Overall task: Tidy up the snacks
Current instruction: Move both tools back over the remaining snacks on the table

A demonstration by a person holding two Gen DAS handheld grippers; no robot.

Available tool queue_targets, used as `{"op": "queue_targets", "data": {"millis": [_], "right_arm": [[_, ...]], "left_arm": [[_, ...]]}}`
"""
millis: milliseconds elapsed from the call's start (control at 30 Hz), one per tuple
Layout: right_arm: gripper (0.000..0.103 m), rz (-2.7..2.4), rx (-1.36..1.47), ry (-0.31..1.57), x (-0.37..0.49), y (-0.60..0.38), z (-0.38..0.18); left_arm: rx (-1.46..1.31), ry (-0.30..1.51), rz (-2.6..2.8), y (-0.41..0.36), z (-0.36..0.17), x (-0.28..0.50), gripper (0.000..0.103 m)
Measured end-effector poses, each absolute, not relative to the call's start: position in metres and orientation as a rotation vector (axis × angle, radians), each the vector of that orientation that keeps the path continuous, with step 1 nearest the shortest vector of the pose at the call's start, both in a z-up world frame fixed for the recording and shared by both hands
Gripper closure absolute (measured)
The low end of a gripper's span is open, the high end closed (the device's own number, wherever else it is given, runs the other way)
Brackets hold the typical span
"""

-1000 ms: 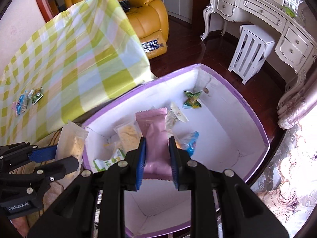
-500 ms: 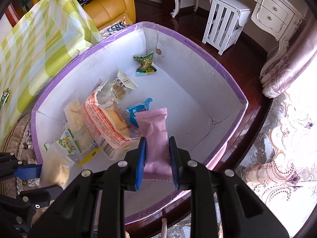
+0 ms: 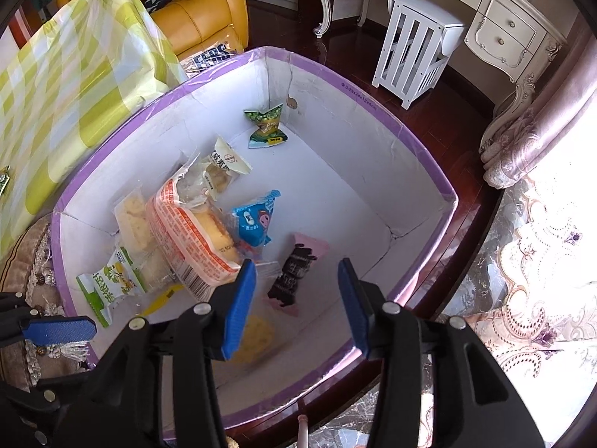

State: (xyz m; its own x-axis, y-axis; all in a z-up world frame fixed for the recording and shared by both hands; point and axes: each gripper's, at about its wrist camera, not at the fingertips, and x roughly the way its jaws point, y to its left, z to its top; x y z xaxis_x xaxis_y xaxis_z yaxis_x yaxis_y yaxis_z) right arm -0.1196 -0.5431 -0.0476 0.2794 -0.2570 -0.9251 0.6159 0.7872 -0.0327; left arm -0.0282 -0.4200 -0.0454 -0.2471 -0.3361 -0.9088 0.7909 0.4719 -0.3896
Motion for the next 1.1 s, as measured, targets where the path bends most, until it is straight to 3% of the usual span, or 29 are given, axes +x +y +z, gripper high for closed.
{"op": "queue_targets", "data": {"millis": [167, 267, 867, 933, 1100], "right_arm": [[0.046, -0.59, 0.333, 1.125, -0.113, -0.536, -0.037], [0.043, -0.585, 0.326, 1.115, -0.109, -0.532, -0.033], [0.042, -0.403, 0.324, 0.995, -0.029, -0.474, 0.017], [0.036, -0.385, 0.314, 0.985, -0.016, -0.462, 0.021], [0.034, -0.323, 0.297, 0.955, 0.014, -0.43, 0.032]], "left_arm": [[0.394, 1.408, -1.12, -0.416, -0.032, -0.025, 0.057], [0.373, 1.341, -1.116, -0.412, -0.017, -0.023, 0.05], [0.143, 1.017, -0.773, -0.314, 0.033, 0.079, 0.05], [0.116, 0.998, -0.734, -0.298, 0.033, 0.089, 0.05], [0.014, 0.958, -0.626, -0.253, 0.037, 0.115, 0.05]]}}
